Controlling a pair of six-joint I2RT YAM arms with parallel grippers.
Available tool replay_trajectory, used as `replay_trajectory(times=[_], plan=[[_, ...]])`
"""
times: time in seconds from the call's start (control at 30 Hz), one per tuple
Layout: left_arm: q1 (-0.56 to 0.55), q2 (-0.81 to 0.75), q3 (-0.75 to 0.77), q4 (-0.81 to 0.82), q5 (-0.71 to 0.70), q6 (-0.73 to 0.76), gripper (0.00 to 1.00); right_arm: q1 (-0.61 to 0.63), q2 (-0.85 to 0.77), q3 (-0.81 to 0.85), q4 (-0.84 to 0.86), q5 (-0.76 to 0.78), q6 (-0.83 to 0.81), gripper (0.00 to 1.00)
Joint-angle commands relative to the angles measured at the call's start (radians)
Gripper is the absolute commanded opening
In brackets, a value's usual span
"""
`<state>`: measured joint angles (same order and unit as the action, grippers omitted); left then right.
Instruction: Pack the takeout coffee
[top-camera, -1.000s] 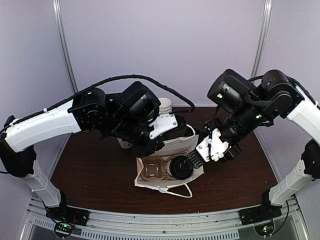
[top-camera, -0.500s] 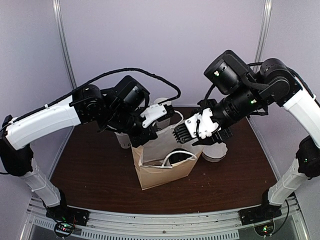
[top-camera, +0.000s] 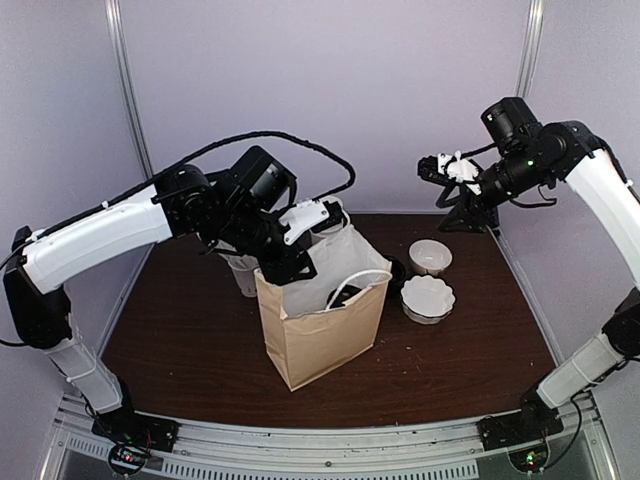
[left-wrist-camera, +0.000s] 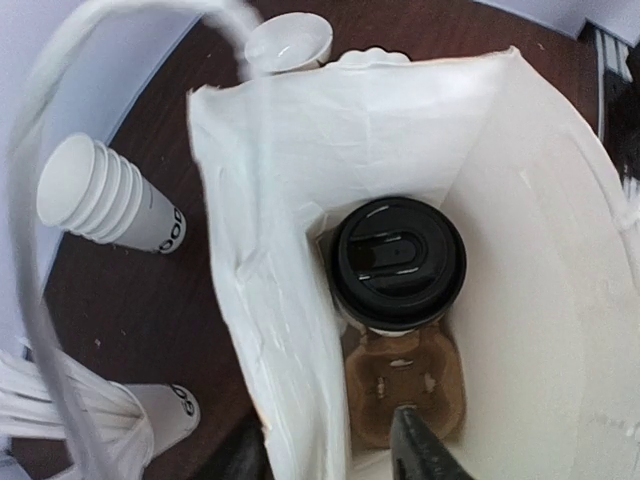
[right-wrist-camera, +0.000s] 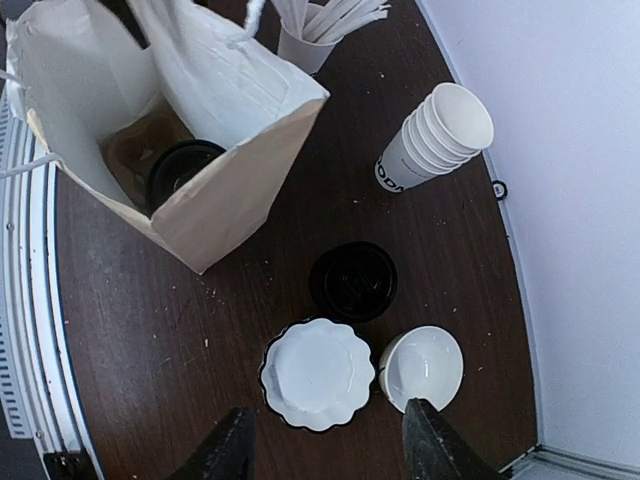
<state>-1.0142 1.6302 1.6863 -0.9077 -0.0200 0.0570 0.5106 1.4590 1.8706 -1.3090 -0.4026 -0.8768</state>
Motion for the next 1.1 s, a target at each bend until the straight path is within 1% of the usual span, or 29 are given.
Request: replay_trajectory(times=[0.0,0.07,0.2,0.27,0.37,0.43,0.47,0.57,0.63,0.73,0.93,1.07], plan=[[0.008,-0.01,0.081,-0.001,-0.017,-0.003,0.57,-0.14,-0.031,-0.095,0.102,-0.196,0.112,0.55],[0.009,-0.033,0.13,-0.04,-0.04,-0.002,0.65,-0.2,-0.044,-0.16,0.149,-0.244,0.159,0.56],[0.009,-0.139,0.183,-0.087,-0.083,0.011,0.73,-0.284,-0.092,-0.306,0.255,-0.306,0.226,0.58],[0.009,-0.188,0.185,-0.088,-0.108,0.014,0.76,-0.308,-0.116,-0.376,0.313,-0.321,0.259,0.6],[0.032,-0.224,0.189,-0.104,-0.202,-0.009,0.76,-0.313,-0.164,-0.481,0.396,-0.302,0.296,0.61],[0.099,-0.218,0.196,-0.159,-0.229,-0.05,0.7,-0.314,-0.184,-0.533,0.462,-0.27,0.351,0.61],[0.139,-0.211,0.19,-0.19,-0.229,-0.095,0.67,-0.315,-0.193,-0.558,0.498,-0.241,0.387,0.61],[0.259,-0.184,0.154,-0.244,-0.164,-0.199,0.61,-0.35,-0.208,-0.612,0.568,-0.198,0.445,0.61],[0.307,-0.158,0.141,-0.264,-0.116,-0.234,0.59,-0.368,-0.214,-0.629,0.568,-0.171,0.443,0.61],[0.349,-0.122,0.128,-0.272,-0.061,-0.262,0.52,-0.371,-0.234,-0.646,0.563,-0.183,0.435,0.62],[0.397,-0.06,0.106,-0.249,-0.008,-0.29,0.51,-0.371,-0.254,-0.676,0.573,-0.193,0.435,0.63],[0.41,-0.014,0.119,-0.255,-0.049,-0.294,0.46,-0.371,-0.263,-0.694,0.58,-0.202,0.435,0.63]])
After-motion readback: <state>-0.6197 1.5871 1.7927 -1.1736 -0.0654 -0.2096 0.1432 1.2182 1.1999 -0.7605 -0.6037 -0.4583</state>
